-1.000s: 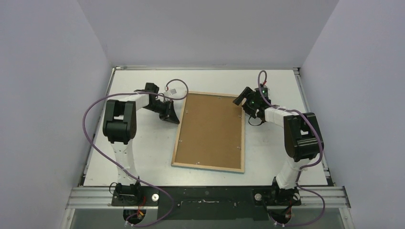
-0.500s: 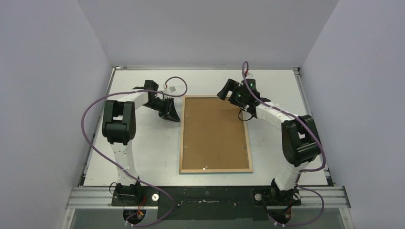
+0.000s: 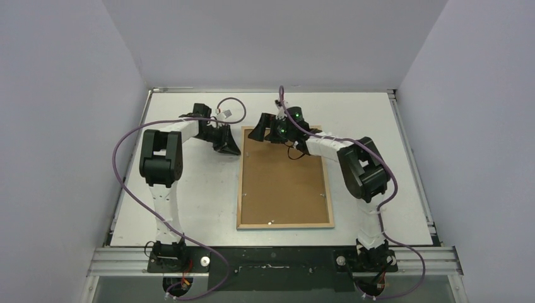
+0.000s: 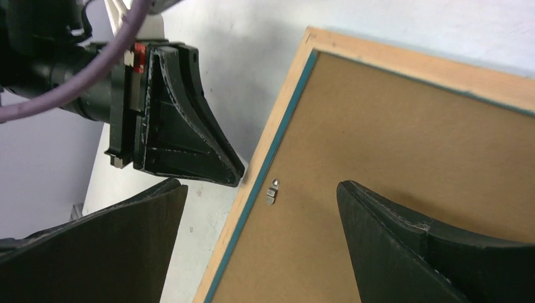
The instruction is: Put the photo into the frame
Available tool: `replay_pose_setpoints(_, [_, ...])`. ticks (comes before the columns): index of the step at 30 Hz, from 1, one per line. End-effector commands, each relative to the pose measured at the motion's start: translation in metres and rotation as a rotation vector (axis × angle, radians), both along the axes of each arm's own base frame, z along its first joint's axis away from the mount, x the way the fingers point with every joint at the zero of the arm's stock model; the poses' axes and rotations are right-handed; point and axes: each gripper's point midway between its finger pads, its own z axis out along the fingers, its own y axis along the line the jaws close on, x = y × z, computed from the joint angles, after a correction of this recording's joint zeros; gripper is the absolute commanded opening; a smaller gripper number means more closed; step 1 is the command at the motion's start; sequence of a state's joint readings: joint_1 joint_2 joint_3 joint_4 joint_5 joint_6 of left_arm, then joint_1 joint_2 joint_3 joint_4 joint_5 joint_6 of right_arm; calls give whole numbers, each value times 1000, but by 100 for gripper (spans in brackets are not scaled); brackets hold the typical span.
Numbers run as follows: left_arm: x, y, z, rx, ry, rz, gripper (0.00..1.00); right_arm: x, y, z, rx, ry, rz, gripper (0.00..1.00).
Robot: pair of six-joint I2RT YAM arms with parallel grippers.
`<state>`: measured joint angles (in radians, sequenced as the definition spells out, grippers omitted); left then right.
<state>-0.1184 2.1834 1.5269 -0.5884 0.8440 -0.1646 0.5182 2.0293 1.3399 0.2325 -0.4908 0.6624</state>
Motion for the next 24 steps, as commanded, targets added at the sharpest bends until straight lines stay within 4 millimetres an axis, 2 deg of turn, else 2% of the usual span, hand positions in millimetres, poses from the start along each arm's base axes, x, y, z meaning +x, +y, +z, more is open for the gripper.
replay_pose_setpoints(1, [13,-4,4,-14,-44,0,10,-6,32,13,69,-50,115,93])
replay_pose_setpoints(6, [10,-5,-2,-4,-31,-4,8,-18,46,-4,57,-16,150,93])
replay_pose_setpoints(14, [9,-3,-8,17,-22,2,4,-32,62,-17,58,16,181,93])
replay_pose_setpoints(24, [8,-4,-9,12,-14,11,1,-45,69,-32,70,61,193,93])
